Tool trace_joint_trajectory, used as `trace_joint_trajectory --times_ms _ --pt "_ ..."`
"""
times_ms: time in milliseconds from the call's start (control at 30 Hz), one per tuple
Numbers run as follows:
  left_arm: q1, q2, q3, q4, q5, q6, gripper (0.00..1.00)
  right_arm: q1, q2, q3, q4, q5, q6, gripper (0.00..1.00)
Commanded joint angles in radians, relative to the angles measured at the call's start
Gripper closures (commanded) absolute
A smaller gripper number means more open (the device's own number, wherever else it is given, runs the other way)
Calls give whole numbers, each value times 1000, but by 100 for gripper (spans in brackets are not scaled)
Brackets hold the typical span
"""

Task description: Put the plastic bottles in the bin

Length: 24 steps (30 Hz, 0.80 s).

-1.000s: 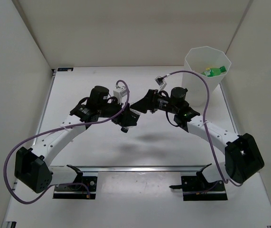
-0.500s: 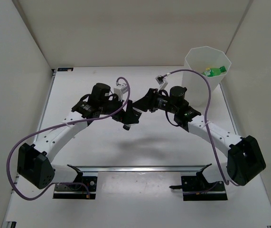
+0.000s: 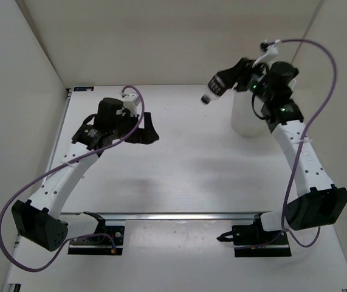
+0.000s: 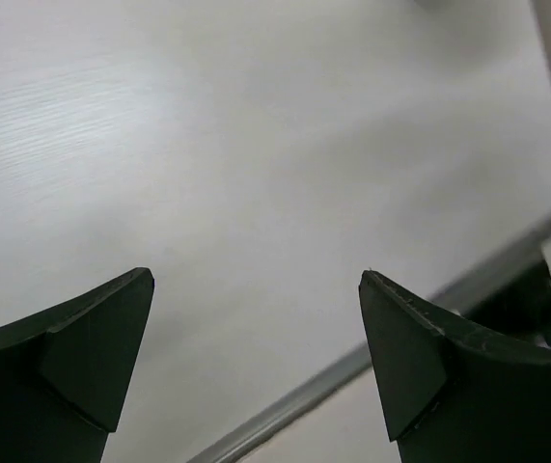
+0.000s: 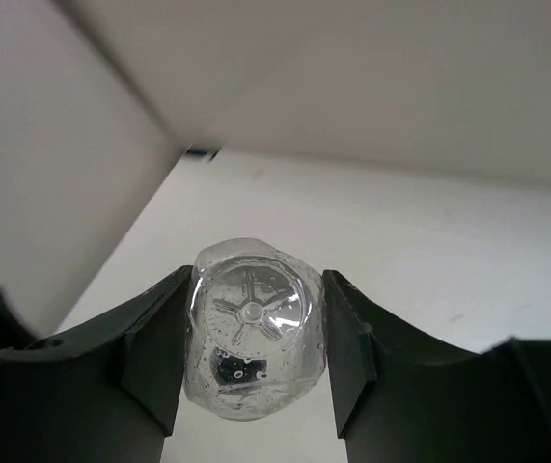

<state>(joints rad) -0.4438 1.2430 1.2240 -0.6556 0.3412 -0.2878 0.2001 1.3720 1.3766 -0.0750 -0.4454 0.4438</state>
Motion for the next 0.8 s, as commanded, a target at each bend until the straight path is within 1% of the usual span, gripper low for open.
trace_joint_trajectory --times_ms 0,67,100,167,233,267,300,333,400,433,467,500,533,600,667,733,767 --pt "120 -8 52 -177 -307 -69 2 -65 22 244 -139 189 -253 100" --pt "186 7 37 -205 -373 -94 1 -96 77 308 -154 362 -292 100" --pt "201 13 26 -220 -439 -115 1 -140 103 337 -154 391 -303 99" --pt "195 30 37 -231 -505 -125 1 -192 149 381 -151 415 -312 100" --pt "198 45 45 -228 -489 -123 1 -249 199 421 -152 422 -310 100" --pt "208 39 37 -211 -447 -120 1 -266 235 444 -155 433 -312 100" --pt "229 30 26 -181 -394 -125 1 -269 263 446 -157 445 -312 97" --pt "240 29 16 -161 -377 -131 1 -277 268 453 -155 482 -323 95" --pt "249 16 14 -141 -360 -128 2 -283 280 447 -154 510 -326 86" --pt "257 16 25 -141 -367 -131 1 -284 286 444 -161 505 -323 80" --pt "254 22 34 -145 -364 -128 1 -287 286 446 -176 504 -318 59" --pt "254 26 46 -156 -355 -116 1 -294 286 446 -174 490 -314 26" --pt "249 26 67 -165 -350 -119 1 -292 280 447 -184 487 -316 3" --pt "246 24 84 -174 -358 -102 1 -280 276 463 -200 507 -312 0" --pt "246 15 100 -183 -360 -93 2 -257 245 458 -209 580 -344 1" --pt "252 -7 107 -185 -360 -93 1 -231 193 447 -242 628 -355 1" --pt "246 -17 104 -190 -370 -91 1 -213 168 438 -285 637 -361 1"
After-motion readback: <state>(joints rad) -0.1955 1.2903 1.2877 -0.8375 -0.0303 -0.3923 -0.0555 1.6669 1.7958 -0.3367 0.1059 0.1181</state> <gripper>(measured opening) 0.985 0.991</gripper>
